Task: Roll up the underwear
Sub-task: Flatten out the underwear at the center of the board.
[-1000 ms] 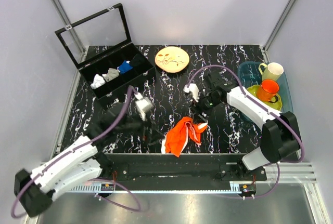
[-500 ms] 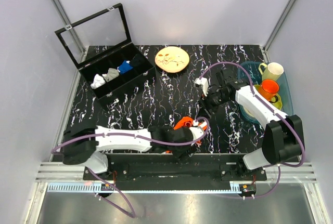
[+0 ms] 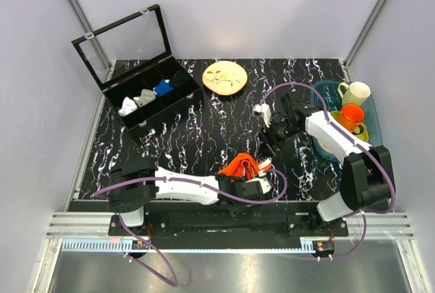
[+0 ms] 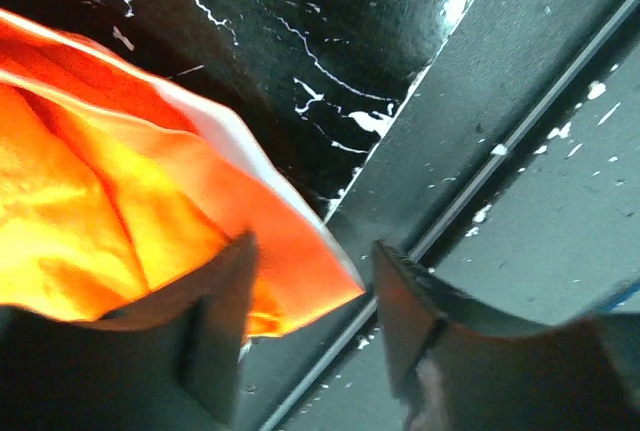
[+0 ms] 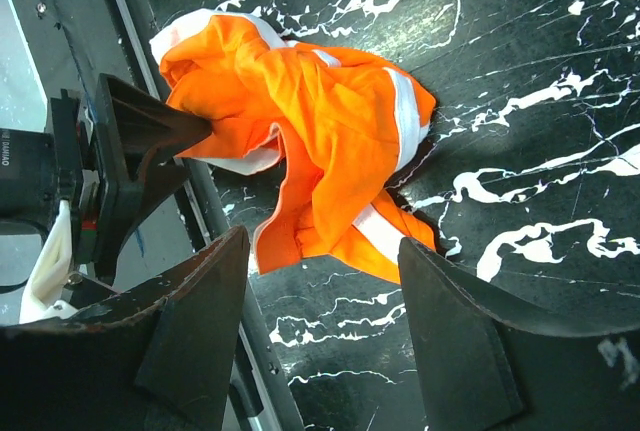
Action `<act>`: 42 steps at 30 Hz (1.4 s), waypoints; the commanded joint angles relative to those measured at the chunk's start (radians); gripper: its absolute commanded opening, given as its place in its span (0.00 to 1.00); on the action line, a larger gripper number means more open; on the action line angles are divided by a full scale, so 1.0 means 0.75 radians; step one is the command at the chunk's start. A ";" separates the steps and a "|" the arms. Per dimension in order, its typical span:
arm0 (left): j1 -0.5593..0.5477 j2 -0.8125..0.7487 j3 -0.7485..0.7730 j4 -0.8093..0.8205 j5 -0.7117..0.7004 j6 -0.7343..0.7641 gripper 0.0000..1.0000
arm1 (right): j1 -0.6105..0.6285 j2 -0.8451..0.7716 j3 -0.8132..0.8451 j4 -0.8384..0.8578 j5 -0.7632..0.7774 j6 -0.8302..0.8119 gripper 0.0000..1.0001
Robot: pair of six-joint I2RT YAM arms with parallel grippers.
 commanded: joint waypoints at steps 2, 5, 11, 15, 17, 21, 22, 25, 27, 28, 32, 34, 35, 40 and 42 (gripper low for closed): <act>-0.018 -0.001 0.045 -0.078 -0.078 0.009 0.35 | 0.008 0.022 -0.009 -0.043 -0.045 -0.064 0.70; -0.018 -0.054 0.031 -0.084 -0.076 0.022 0.27 | 0.012 0.032 -0.017 -0.067 -0.053 -0.115 0.69; 0.025 -0.252 -0.026 -0.039 -0.013 0.061 0.14 | 0.048 0.016 -0.044 -0.086 -0.055 -0.187 0.67; 0.147 -0.438 -0.143 0.087 0.173 0.065 0.12 | 0.093 -0.061 -0.068 -0.092 -0.074 -0.232 0.66; 0.229 -0.510 -0.190 0.177 0.306 0.065 0.10 | 0.122 -0.155 -0.107 -0.076 -0.056 -0.236 0.67; 0.336 -0.647 -0.305 0.272 0.476 0.061 0.07 | 0.185 -0.240 -0.156 -0.084 0.018 -0.218 0.75; 0.372 -0.659 -0.319 0.282 0.517 0.057 0.07 | 0.216 -0.234 -0.172 -0.082 0.079 -0.206 0.75; 0.428 -0.704 -0.366 0.321 0.570 0.042 0.06 | 0.300 -0.209 -0.225 -0.015 0.222 -0.104 0.76; 0.458 -0.725 -0.384 0.353 0.603 0.024 0.06 | 0.343 -0.195 -0.262 0.049 0.284 -0.038 0.75; 0.469 -0.751 -0.401 0.364 0.611 0.020 0.06 | 0.394 -0.176 -0.269 0.063 0.355 -0.020 0.74; 0.497 -0.811 -0.434 0.413 0.634 -0.007 0.06 | 0.468 -0.109 -0.269 0.090 0.472 0.050 0.73; 0.514 -0.833 -0.448 0.439 0.644 -0.019 0.06 | 0.484 -0.090 -0.275 0.094 0.490 0.056 0.72; 0.520 -0.851 -0.464 0.448 0.650 -0.023 0.06 | 0.504 -0.088 -0.279 0.100 0.493 0.064 0.71; 0.563 -0.896 -0.495 0.484 0.674 -0.042 0.03 | 0.545 -0.007 -0.248 0.115 0.566 0.093 0.44; 0.585 -0.919 -0.497 0.478 0.674 -0.036 0.00 | 0.548 0.004 -0.220 0.106 0.595 0.109 0.18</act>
